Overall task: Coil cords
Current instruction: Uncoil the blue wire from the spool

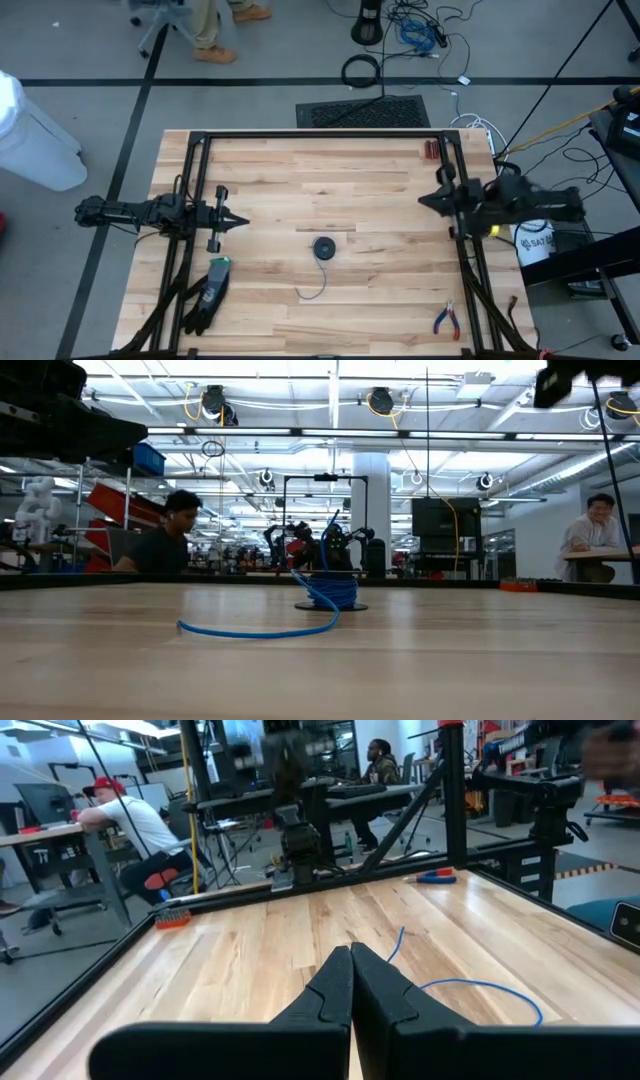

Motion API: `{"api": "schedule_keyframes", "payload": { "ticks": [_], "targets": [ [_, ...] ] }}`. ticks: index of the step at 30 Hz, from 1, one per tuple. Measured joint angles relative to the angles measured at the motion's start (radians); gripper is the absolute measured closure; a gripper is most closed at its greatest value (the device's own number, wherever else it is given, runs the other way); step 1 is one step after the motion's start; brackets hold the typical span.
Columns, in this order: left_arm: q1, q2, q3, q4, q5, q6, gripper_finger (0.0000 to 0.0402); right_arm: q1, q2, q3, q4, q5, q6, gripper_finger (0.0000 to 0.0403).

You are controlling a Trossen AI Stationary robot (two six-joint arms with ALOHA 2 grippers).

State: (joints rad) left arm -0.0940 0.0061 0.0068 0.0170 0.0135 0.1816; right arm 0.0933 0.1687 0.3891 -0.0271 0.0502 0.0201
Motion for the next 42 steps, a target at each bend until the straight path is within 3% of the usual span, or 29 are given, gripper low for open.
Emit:
{"api": "schedule_keyframes", "payload": {
  "ticks": [11,14,17,20,23,27,34,38,42],
  "targets": [
    [0.0,0.0,0.0,0.002,-0.004,-0.027,0.04,0.0,0.498,0.713,-0.343,0.003,-0.039,0.0403],
    [0.0,0.0,0.0,0.006,-0.004,-0.047,0.04,0.0,0.591,0.831,-0.414,0.003,-0.083,0.0403],
    [0.0,0.0,0.0,0.032,-0.003,-0.098,0.04,0.0,0.643,0.861,-0.444,0.003,-0.09,0.0403],
    [0.0,0.0,0.0,0.035,-0.003,-0.178,0.04,0.003,0.668,0.817,-0.463,0.001,-0.058,0.0403],
    [0.0,0.0,0.0,0.035,-0.003,-0.199,0.04,0.02,0.67,0.688,-0.402,0.003,-0.035,0.0403],
    [0.0,0.0,0.0,0.068,-0.003,-0.155,0.04,0.028,0.663,0.456,-0.164,0.003,0.025,0.0403],
    [0.0,0.004,0.029,0.069,-0.076,-0.236,0.04,0.095,0.698,0.062,0.225,0.007,0.254,0.0403],
    [0.0,0.045,0.094,0.07,-0.078,-0.221,0.04,0.177,0.735,-0.093,0.475,0.1,0.336,0.0403],
    [0.0,0.146,0.217,0.068,-0.078,-0.18,0.04,0.25,0.786,-0.144,0.548,0.206,0.362,0.0403]
  ]
}}
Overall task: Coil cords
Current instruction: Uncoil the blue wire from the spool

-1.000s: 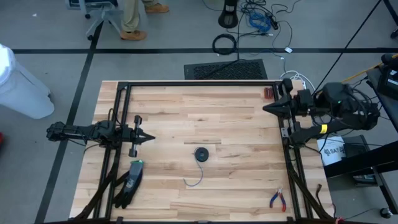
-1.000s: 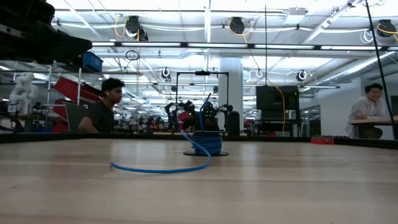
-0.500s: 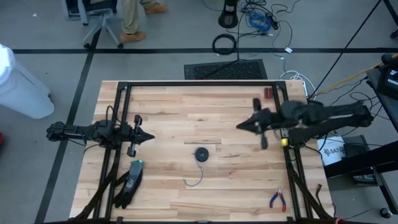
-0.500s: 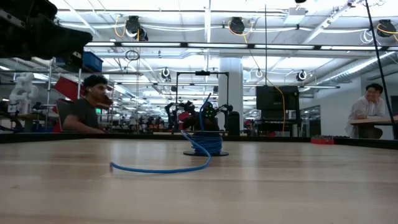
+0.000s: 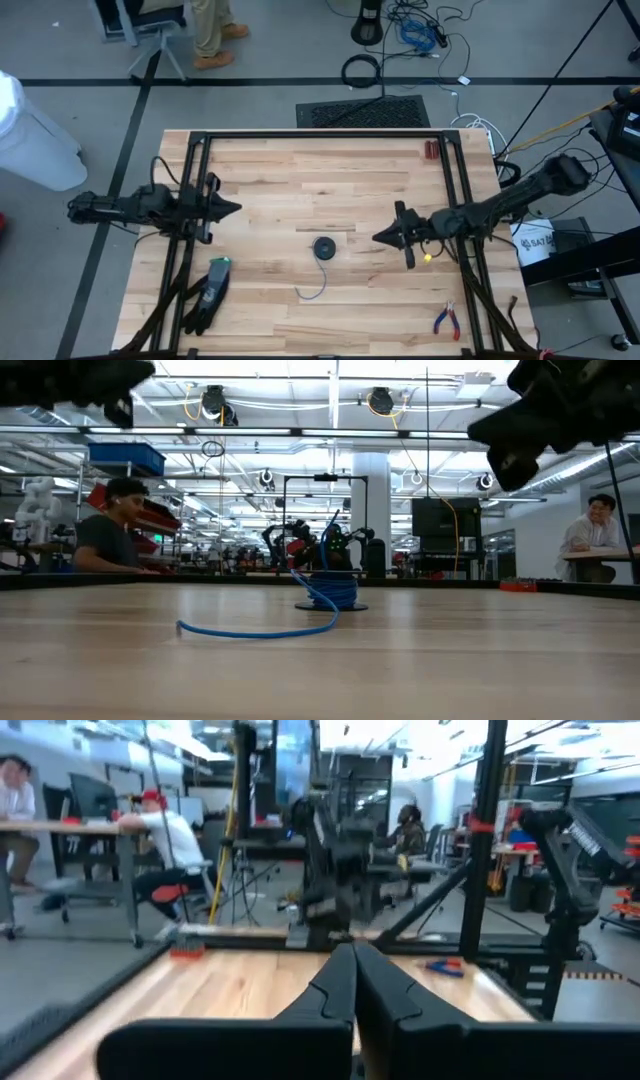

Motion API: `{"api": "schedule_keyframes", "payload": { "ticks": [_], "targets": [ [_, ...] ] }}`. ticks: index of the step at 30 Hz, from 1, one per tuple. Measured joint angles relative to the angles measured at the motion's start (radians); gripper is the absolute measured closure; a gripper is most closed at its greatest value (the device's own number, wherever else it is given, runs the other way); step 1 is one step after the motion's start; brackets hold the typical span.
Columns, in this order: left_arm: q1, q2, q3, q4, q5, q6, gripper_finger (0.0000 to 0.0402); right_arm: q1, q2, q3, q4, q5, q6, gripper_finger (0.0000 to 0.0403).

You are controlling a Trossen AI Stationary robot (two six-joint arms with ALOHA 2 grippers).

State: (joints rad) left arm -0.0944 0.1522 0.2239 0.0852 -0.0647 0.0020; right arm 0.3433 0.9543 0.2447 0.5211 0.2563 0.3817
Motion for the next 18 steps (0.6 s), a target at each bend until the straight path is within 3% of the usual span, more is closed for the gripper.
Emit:
{"api": "schedule_keyframes", "payload": {
  "ticks": [3,8,12,18],
  "targets": [
    [0.0,0.121,0.138,-0.079,0.001,0.003,0.04,0.04,0.057,0.01,0.002,0.058,0.0,0.0403],
    [-0.005,0.351,0.359,-0.303,0.036,-0.072,0.04,0.074,0.164,0.083,0.008,0.067,0.006,0.0403],
    [-0.044,0.511,0.41,-0.298,0.129,-0.073,0.04,0.094,0.268,0.15,0.008,0.066,-0.015,0.0403],
    [-0.112,0.687,0.415,-0.241,0.141,-0.076,0.04,0.098,0.429,0.251,-0.001,0.061,-0.021,0.0403]
  ]
}}
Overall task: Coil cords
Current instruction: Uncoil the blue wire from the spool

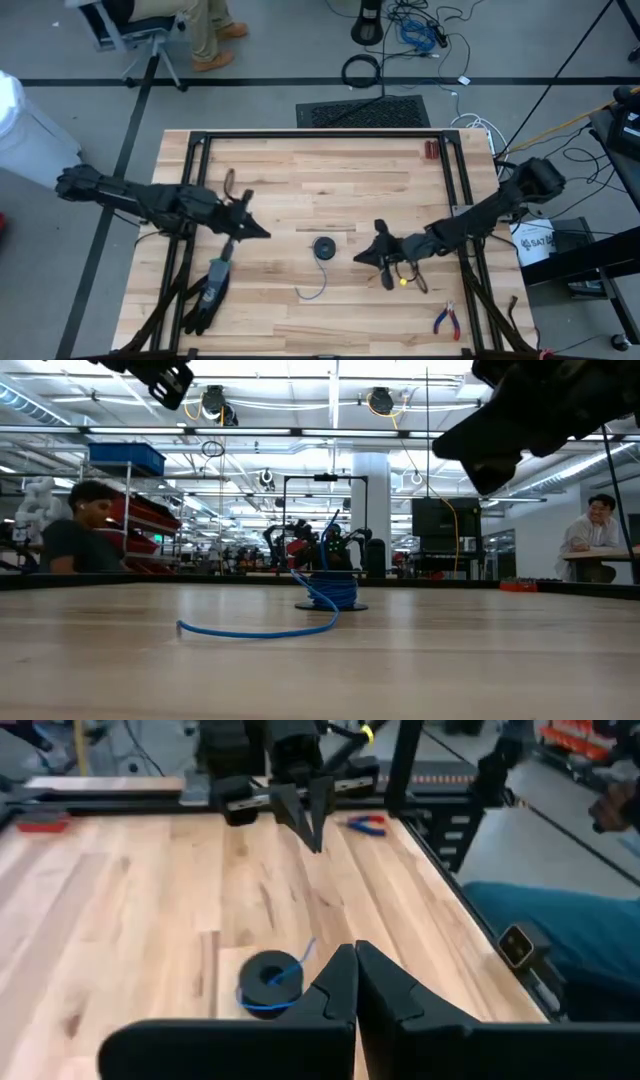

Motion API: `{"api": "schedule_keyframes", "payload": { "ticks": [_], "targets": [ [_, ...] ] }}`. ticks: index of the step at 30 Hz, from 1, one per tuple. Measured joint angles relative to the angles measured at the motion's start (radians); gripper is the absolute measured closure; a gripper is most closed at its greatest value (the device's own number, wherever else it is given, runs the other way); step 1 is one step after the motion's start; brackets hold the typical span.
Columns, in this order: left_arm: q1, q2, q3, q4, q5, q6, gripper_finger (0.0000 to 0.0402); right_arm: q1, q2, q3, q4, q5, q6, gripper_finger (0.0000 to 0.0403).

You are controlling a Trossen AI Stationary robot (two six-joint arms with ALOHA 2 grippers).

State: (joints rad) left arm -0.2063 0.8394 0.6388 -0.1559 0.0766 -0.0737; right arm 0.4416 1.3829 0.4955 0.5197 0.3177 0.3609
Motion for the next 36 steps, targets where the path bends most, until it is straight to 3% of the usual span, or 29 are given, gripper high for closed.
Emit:
{"api": "schedule_keyframes", "payload": {
  "ticks": [7,13,22,30,36],
  "targets": [
    [-0.095,0.162,0.0,0.039,-0.002,-0.08,0.04,0.021,0.151,0.175,-0.202,0.001,-0.06,0.0364],
    [-0.176,0.29,0.0,0.137,-0.07,-0.103,0.04,0.045,0.211,0.315,-0.374,0.106,-0.106,0.0304],
    [-0.267,0.465,0.0,0.304,-0.145,-0.104,0.04,0.091,0.255,0.35,-0.416,0.152,-0.259,0.0236],
    [-0.303,0.553,0.0,0.386,-0.26,-0.105,0.04,0.086,0.333,0.35,-0.408,0.31,-0.465,0.0223],
    [-0.326,0.564,0.0,0.392,-0.311,-0.105,0.04,0.07,0.38,0.35,-0.364,0.316,-0.618,0.0231]
  ]
}}
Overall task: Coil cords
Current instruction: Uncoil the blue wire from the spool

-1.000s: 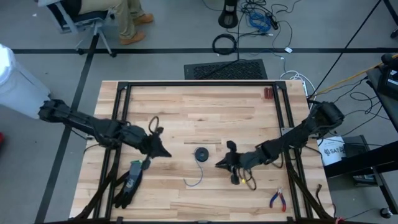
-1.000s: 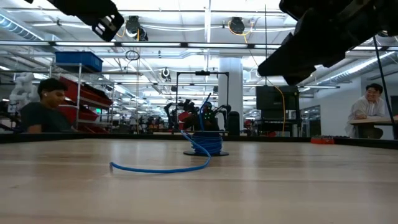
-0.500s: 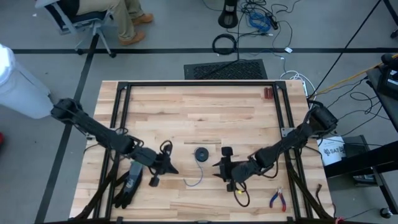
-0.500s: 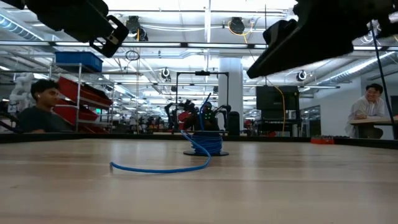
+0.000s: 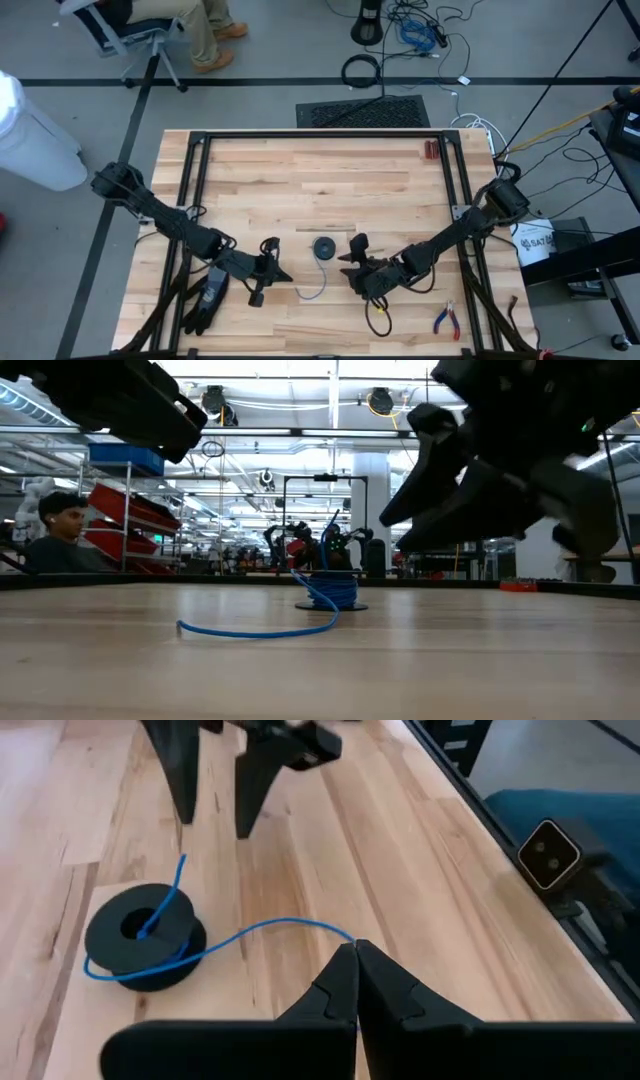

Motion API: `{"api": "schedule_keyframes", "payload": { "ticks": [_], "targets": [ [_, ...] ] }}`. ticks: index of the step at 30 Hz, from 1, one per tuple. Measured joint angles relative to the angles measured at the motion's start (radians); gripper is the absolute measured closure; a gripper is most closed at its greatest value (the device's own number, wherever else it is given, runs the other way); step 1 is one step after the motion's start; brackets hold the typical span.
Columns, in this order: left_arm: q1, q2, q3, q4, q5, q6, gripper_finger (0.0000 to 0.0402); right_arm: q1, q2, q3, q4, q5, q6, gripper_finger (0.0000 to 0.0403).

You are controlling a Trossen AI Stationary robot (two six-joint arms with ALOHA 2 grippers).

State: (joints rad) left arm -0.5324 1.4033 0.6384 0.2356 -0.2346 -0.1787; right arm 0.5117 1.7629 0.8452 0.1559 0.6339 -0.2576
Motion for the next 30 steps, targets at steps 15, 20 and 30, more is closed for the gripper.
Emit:
{"api": "schedule_keyframes", "payload": {
  "ticks": [15,20,30],
  "targets": [
    [-0.009,0.0,0.0,0.027,-0.012,0.002,0.04,-0.076,0.033,0.0,0.075,-0.007,-0.157,0.0249],
    [-0.009,0.0,0.0,0.027,-0.014,0.002,0.04,-0.081,0.07,0.0,0.075,-0.008,-0.175,0.0259],
    [-0.011,0.0,0.0,0.025,-0.014,0.002,0.04,-0.078,0.164,0.038,0.099,0.045,-0.223,0.0278]
  ]
}}
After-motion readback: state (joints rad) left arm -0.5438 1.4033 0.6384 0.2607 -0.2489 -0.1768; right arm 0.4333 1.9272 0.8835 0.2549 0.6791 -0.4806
